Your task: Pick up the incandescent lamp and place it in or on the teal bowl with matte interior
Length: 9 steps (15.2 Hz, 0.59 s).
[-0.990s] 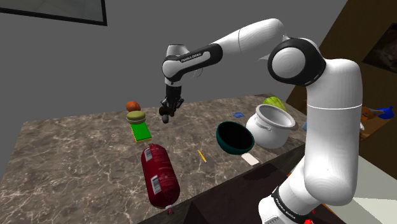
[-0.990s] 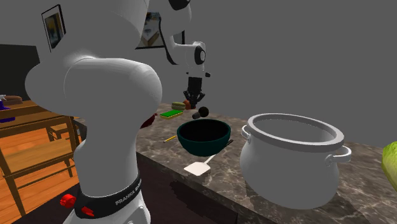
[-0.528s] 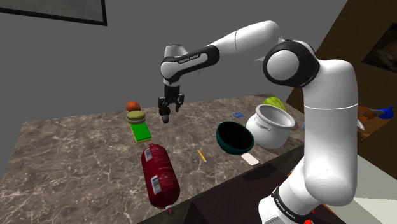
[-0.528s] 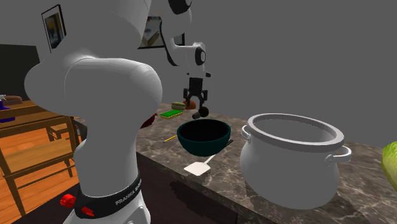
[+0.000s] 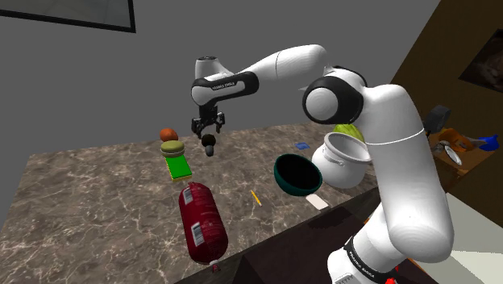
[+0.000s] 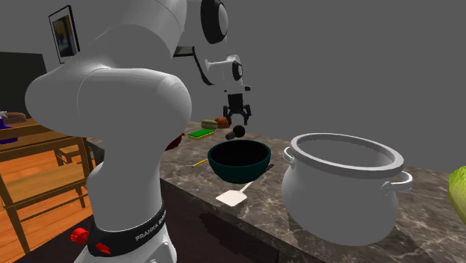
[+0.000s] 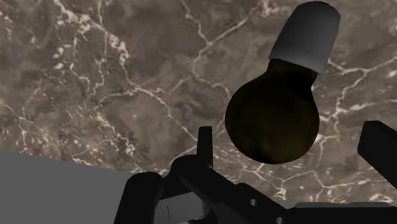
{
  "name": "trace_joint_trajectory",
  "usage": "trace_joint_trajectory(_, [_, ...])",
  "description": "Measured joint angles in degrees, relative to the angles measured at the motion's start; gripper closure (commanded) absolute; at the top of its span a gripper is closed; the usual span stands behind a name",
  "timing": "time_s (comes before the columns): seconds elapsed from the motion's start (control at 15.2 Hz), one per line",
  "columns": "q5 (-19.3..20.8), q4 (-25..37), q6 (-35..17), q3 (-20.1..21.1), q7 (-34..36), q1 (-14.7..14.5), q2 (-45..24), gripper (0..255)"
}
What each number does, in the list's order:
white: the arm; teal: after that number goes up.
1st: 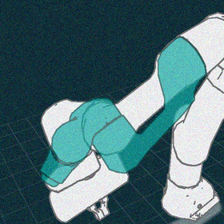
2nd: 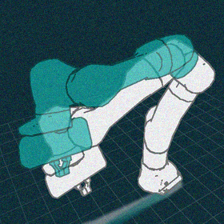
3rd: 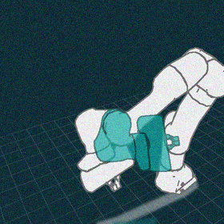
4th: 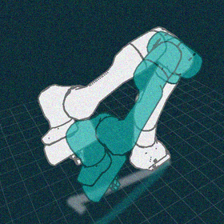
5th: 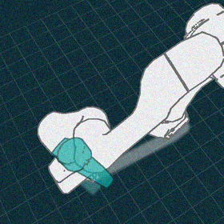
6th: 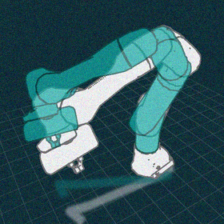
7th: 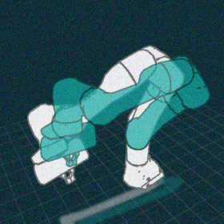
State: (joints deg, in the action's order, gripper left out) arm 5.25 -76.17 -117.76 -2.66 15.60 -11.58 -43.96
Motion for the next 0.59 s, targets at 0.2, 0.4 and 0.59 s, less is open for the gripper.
trace_joint_trajectory(0.2, [0.2, -0.2, -1.7, -0.2, 0.2, 0.0, -1.4, 0])
trace_joint_trajectory(0.4, [0.3, 0.0, -2.9, -0.2, 0.3, 0.0, -2.8, 0])
trace_joint_trajectory(0.59, [0.3, -0.3, -3.4, -0.2, 0.3, 0.1, -2.9, 0])
